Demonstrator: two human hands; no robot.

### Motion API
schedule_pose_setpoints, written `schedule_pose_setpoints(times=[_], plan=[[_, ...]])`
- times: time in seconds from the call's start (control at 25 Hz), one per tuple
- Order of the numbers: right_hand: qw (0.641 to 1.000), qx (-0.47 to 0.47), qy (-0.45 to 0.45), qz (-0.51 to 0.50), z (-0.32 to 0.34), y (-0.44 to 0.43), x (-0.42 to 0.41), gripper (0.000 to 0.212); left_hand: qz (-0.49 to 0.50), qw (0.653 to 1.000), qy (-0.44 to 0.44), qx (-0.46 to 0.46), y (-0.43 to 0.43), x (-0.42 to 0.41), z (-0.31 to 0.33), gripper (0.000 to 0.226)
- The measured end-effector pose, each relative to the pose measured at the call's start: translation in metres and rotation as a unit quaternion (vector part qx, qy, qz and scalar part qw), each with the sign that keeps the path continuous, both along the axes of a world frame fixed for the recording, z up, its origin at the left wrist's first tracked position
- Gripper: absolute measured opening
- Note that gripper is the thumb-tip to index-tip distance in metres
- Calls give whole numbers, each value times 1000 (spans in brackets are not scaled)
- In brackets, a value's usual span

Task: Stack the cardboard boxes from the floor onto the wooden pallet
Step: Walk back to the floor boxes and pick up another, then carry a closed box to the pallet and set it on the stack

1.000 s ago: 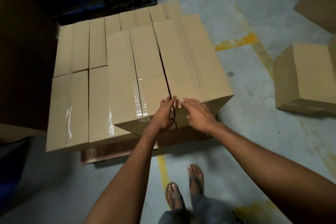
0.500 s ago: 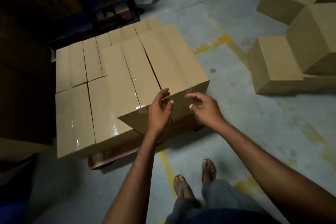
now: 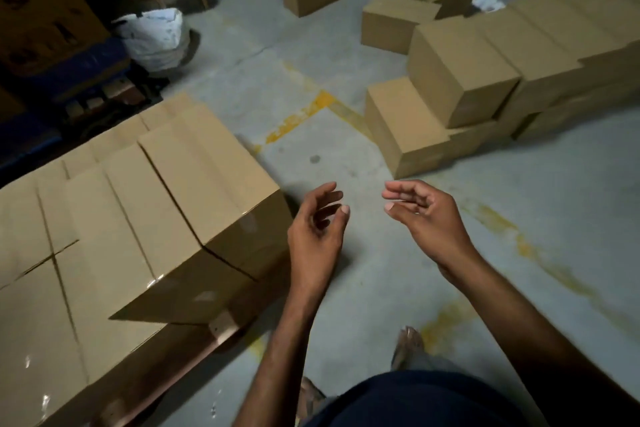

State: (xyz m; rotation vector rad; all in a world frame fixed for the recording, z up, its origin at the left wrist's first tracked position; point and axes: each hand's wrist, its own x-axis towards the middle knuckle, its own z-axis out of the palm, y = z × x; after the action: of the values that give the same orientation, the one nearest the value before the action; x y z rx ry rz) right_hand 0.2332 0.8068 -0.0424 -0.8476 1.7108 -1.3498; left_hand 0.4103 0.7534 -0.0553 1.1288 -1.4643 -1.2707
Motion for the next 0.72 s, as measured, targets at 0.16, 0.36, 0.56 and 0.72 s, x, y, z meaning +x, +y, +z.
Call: schedule_pose_setpoints(times=[0.16,0.36,0.56,0.72], plan=[[999,-11,18,-31,13,15,-99,32,-45,999,26,0,-2,-121,11,33],[994,-20,26,-108,27,22,-205,30,-106,994,22,-11,-13,-227,20,29],[983,-30,16,-178,20,-15,-287,31,-129,991,17,4,-61,-306,11,24],[978,-27,16,-204,5,-62,-347,30,-142,989,21,25,-120,-374,-2,27]])
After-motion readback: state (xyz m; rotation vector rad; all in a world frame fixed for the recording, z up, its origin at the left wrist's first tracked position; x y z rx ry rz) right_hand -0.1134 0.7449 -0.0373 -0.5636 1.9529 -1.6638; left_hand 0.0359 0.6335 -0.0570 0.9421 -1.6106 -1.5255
